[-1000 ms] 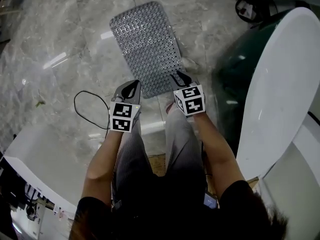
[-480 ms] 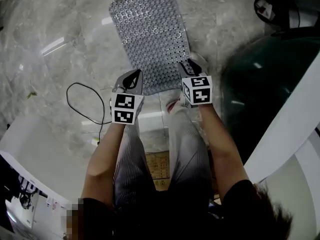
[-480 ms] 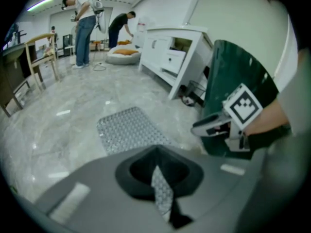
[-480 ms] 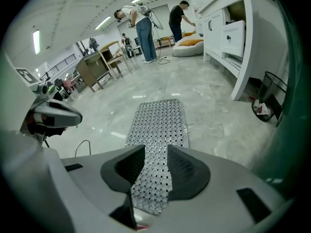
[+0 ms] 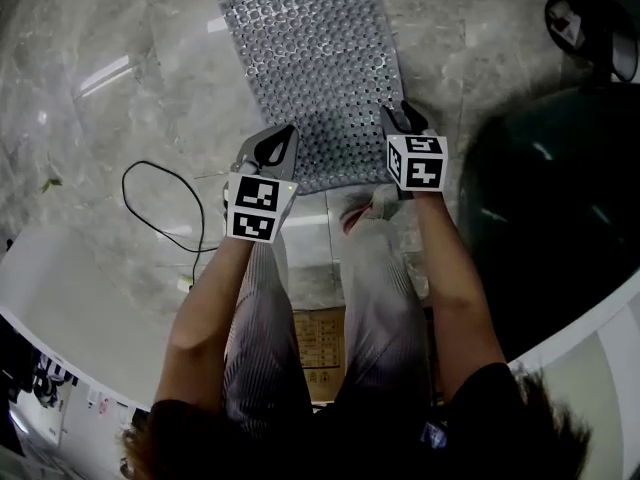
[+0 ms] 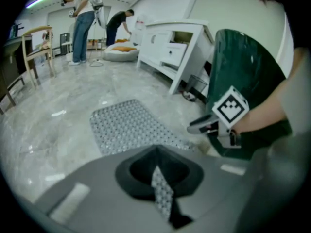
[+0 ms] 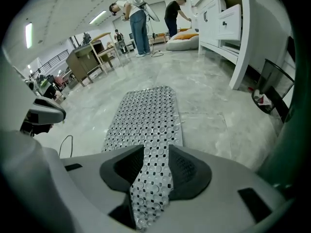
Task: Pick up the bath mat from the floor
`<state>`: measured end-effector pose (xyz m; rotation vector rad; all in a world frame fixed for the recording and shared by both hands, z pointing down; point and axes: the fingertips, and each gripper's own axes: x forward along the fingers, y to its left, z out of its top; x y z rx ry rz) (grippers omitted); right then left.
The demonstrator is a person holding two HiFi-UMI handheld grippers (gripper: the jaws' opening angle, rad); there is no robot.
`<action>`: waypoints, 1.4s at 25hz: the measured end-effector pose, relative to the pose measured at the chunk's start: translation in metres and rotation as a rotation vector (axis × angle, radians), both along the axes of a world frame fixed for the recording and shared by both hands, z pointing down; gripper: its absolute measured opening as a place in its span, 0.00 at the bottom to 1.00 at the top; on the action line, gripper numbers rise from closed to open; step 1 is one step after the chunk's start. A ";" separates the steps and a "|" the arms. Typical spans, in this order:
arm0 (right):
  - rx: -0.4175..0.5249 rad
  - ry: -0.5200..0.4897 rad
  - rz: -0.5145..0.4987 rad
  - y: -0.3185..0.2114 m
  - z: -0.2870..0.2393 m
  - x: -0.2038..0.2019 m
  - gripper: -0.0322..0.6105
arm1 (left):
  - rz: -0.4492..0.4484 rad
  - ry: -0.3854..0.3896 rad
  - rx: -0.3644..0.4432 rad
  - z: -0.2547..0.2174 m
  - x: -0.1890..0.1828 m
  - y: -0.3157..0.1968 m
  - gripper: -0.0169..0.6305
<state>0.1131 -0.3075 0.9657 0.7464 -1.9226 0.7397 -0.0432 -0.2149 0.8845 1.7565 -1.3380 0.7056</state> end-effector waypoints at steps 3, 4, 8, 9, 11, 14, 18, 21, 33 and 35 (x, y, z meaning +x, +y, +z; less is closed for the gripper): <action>0.002 0.016 0.010 -0.003 0.021 0.002 0.29 | 0.001 -0.008 -0.001 0.020 -0.006 0.002 0.03; 0.003 0.021 0.013 -0.004 0.027 0.002 0.30 | 0.001 -0.011 -0.003 0.026 -0.007 0.004 0.03; 0.008 0.044 0.013 -0.009 0.050 0.008 0.31 | 0.001 -0.011 -0.008 0.049 -0.007 0.006 0.03; 0.007 0.052 0.015 -0.011 0.056 0.010 0.32 | 0.001 -0.010 -0.007 0.054 -0.007 0.006 0.03; 0.006 0.063 0.023 -0.016 0.066 0.014 0.32 | 0.005 -0.008 -0.005 0.062 -0.006 0.006 0.03; 0.007 0.076 0.027 -0.021 0.077 0.015 0.32 | 0.010 -0.008 -0.005 0.077 -0.006 0.006 0.03; -0.010 0.090 0.008 -0.023 0.094 0.017 0.34 | 0.012 -0.007 -0.002 0.096 -0.003 0.002 0.03; -0.034 0.090 0.001 -0.022 0.104 0.020 0.37 | 0.022 -0.007 0.007 0.107 0.000 -0.004 0.03; -0.125 0.027 -0.034 -0.016 0.124 0.015 0.45 | 0.049 0.001 0.047 0.127 0.017 -0.024 0.03; -0.138 0.025 -0.043 -0.016 0.128 0.016 0.45 | 0.054 0.000 0.045 0.130 0.020 -0.023 0.03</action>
